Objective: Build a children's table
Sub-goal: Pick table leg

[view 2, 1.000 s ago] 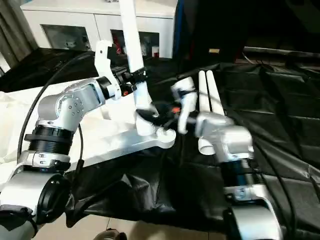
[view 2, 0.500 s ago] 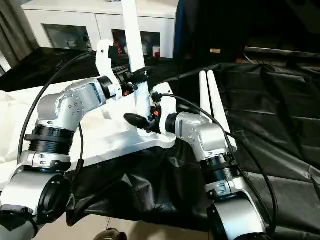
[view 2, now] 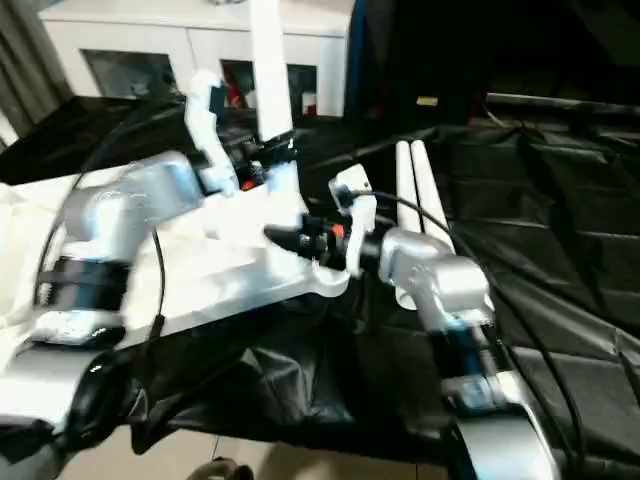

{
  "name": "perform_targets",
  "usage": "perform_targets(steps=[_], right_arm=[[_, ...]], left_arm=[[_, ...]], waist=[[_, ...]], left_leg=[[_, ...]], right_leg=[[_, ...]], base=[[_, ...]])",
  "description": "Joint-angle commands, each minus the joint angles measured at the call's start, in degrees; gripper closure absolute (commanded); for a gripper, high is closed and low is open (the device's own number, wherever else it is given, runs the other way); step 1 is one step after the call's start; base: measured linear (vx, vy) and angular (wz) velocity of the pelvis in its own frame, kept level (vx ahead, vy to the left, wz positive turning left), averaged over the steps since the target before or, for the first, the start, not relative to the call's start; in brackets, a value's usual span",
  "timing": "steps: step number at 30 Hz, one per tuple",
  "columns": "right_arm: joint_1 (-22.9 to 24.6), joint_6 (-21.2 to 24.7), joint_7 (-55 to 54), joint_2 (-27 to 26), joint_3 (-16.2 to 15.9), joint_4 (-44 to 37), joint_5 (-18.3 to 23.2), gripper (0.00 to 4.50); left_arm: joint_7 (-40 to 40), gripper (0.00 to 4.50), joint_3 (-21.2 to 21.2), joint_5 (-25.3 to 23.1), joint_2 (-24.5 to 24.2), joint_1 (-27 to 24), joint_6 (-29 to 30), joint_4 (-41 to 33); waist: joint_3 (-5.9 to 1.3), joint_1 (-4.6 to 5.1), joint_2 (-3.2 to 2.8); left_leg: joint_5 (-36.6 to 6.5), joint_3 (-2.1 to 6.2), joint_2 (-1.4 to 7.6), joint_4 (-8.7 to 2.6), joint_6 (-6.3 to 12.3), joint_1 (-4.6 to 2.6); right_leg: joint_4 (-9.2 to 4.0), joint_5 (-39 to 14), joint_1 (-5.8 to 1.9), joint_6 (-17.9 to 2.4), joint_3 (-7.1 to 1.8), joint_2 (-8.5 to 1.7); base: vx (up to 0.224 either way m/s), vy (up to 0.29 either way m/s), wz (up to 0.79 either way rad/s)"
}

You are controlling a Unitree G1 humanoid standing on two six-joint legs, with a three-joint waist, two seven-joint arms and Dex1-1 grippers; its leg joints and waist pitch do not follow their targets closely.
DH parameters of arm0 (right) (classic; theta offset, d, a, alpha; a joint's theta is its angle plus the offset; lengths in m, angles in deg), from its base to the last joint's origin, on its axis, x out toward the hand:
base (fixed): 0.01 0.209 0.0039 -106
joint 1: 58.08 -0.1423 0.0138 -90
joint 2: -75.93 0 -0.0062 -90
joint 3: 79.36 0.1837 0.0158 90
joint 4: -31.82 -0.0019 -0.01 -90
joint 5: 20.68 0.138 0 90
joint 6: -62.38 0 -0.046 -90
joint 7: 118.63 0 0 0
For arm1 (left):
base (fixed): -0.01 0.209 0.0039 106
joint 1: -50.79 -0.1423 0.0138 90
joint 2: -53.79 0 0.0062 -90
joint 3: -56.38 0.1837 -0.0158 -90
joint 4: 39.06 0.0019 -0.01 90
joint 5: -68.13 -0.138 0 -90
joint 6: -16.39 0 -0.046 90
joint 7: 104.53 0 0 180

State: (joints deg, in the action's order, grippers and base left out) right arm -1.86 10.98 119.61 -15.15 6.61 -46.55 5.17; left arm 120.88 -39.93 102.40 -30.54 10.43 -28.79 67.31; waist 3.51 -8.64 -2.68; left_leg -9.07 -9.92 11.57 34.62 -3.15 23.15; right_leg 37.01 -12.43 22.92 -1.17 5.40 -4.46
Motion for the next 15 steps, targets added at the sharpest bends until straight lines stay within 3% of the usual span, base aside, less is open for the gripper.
perform_targets(steps=[1, 2, 9, 15], right_arm=[[0.8, 1.95, 6.21, 1.98, -1.42, -4.3, 3.52, 2.54], [1.51, 3.14, 8.8, 3.46, -2.22, -5.65, 4.55, 2.55], [3.9, 7.58, 17.34, 9.0, -4.59, -10.57, 8.73, 2.55], [4.43, 7.82, 18.55, 10.69, -5.0, -11.35, 8.91, 2.55]], left_arm=[[6.38, 1.57, 0.87, 3.63, -1.29, -1.6, 2.13, -2.43], [8.45, 1.49, 1.09, 4.81, -1.97, -2.27, 3.34, -3.12], [15.21, 1.07, 0.5, 9.51, -4.19, -3.57, 7.26, -4.28], [18.93, 1.41, 1.1, 11.04, -5.51, -3.31, 9.1, -3.9]], waist=[[-4.97, -0.42, 0.41], [-4.93, -0.48, 0.17], [-4.64, -1.0, 0.05], [-4.85, -1.13, -0.25]], left_leg=[[-6.22, 0.52, 1.52, -2.85, 2.84, -1.08], [-6.85, 0.58, 1.6, -2.92, 2.86, -1.18], [-10.73, 0.72, 1.82, -3.29, 0.74, -1.53], [-9.8, 0.8, 1.69, -3.19, 0.33, -1.45]], right_leg=[[-4.06, 0.99, -3.73, -12.88, -2.96, -3.97], [-4.15, -0.03, -3.63, -12.71, -2.92, -3.84], [-4.98, -8.12, -3.24, -10.72, -3.05, -4.04], [-4.81, -6.26, -3.23, -10.79, -3.1, -3.96]], base=[[0.0, 0.0, 0.0], [0.0, 0.0, 0.0], [0.0, 0.0, 0.0], [0.0, 0.0, 0.0]])
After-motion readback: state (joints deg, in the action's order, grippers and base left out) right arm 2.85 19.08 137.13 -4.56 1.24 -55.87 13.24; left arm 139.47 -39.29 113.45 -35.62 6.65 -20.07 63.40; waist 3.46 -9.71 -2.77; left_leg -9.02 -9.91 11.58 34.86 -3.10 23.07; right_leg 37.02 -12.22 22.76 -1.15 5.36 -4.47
